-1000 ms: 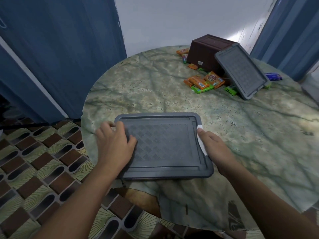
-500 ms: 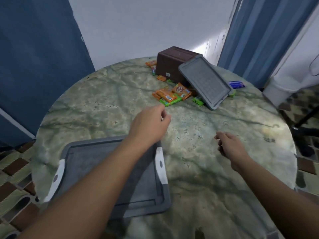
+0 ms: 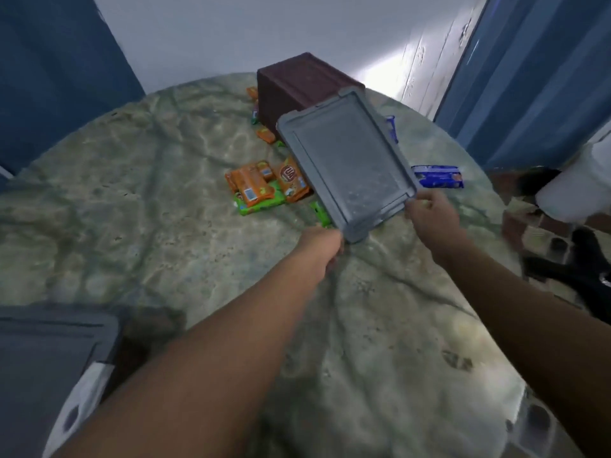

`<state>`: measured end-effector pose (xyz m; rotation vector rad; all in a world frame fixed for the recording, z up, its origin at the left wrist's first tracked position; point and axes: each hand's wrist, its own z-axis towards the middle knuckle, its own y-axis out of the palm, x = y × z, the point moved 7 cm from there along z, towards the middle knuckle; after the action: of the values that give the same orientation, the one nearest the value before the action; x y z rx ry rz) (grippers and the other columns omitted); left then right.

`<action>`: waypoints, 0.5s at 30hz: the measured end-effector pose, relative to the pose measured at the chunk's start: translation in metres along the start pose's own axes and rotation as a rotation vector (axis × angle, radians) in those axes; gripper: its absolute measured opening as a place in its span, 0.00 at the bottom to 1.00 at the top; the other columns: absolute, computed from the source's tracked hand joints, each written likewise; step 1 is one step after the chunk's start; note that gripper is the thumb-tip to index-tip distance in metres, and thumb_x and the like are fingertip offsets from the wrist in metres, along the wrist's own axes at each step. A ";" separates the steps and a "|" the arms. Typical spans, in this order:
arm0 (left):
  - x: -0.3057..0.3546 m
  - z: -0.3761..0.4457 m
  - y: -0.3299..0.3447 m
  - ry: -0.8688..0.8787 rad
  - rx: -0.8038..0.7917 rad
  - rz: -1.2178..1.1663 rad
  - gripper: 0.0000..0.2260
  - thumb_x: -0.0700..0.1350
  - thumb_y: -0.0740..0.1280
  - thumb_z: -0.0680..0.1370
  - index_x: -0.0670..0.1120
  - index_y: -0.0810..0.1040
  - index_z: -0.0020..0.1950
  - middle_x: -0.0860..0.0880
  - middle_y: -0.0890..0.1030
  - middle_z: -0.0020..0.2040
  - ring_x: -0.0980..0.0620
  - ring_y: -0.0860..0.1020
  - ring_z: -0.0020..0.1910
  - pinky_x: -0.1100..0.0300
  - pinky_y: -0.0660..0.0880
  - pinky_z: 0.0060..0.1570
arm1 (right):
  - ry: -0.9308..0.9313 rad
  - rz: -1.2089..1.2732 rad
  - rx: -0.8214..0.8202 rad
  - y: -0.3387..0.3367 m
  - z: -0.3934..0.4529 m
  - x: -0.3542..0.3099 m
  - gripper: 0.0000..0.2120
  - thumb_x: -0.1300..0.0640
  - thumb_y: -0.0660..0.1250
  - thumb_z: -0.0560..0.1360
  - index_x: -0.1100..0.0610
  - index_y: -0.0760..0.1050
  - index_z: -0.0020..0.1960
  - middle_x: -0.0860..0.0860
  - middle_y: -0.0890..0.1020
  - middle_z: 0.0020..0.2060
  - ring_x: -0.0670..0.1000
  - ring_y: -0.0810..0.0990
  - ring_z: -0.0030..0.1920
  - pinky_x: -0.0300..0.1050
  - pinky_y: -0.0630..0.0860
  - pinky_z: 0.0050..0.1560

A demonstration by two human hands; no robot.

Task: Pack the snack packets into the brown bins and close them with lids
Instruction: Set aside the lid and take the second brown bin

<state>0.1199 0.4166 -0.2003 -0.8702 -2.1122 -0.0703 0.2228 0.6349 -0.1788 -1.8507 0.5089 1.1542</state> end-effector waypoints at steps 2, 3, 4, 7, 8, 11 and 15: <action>-0.007 0.001 0.027 -0.138 -0.025 -0.071 0.12 0.41 0.63 0.79 0.47 0.74 0.35 0.50 0.73 0.30 0.54 0.67 0.25 0.66 0.60 0.27 | -0.038 -0.075 -0.051 -0.003 0.033 -0.008 0.17 0.43 0.68 0.74 0.47 0.76 0.60 0.56 0.81 0.54 0.57 0.83 0.49 0.57 0.83 0.49; -0.007 0.002 0.038 -0.184 -0.026 -0.100 0.13 0.41 0.62 0.80 0.47 0.74 0.35 0.51 0.73 0.29 0.55 0.67 0.25 0.65 0.61 0.27 | -0.045 -0.137 -0.084 -0.004 0.045 -0.013 0.20 0.42 0.68 0.75 0.48 0.75 0.64 0.56 0.79 0.58 0.58 0.82 0.52 0.54 0.82 0.48; -0.005 0.002 0.046 -0.219 -0.022 -0.122 0.13 0.41 0.62 0.80 0.46 0.75 0.35 0.51 0.74 0.29 0.55 0.67 0.25 0.66 0.62 0.26 | -0.050 -0.204 -0.105 -0.004 0.059 -0.017 0.23 0.41 0.67 0.76 0.48 0.74 0.69 0.57 0.77 0.62 0.59 0.80 0.56 0.51 0.80 0.51; 0.007 0.000 0.065 -0.275 -0.004 -0.171 0.12 0.41 0.61 0.81 0.45 0.75 0.38 0.50 0.76 0.30 0.56 0.68 0.26 0.66 0.63 0.27 | -0.003 -0.393 -0.165 0.001 0.087 -0.026 0.31 0.34 0.62 0.77 0.47 0.69 0.75 0.62 0.66 0.73 0.67 0.67 0.71 0.59 0.67 0.71; 0.011 -0.002 0.070 -0.291 0.000 -0.193 0.11 0.41 0.61 0.82 0.45 0.75 0.40 0.50 0.77 0.31 0.56 0.69 0.27 0.65 0.64 0.27 | 0.004 -0.436 -0.197 0.004 0.092 -0.030 0.31 0.33 0.61 0.77 0.47 0.69 0.75 0.62 0.63 0.75 0.68 0.63 0.73 0.61 0.64 0.73; 0.014 -0.006 0.084 -0.341 -0.006 -0.283 0.09 0.42 0.59 0.83 0.43 0.74 0.44 0.48 0.78 0.33 0.55 0.70 0.27 0.65 0.65 0.29 | 0.048 -0.463 -0.218 0.008 0.097 -0.034 0.34 0.28 0.60 0.74 0.47 0.72 0.72 0.61 0.61 0.75 0.68 0.60 0.74 0.63 0.63 0.73; 0.009 -0.008 0.090 -0.399 0.045 -0.458 0.11 0.49 0.61 0.83 0.42 0.75 0.53 0.46 0.79 0.40 0.53 0.73 0.33 0.62 0.69 0.33 | -0.023 -0.378 -0.209 0.006 0.090 -0.039 0.29 0.28 0.62 0.74 0.50 0.75 0.61 0.59 0.71 0.65 0.63 0.71 0.66 0.58 0.71 0.65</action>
<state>0.1760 0.4870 -0.2097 -0.3767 -2.6448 -0.0931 0.1536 0.7027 -0.1648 -2.0001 0.0181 0.9972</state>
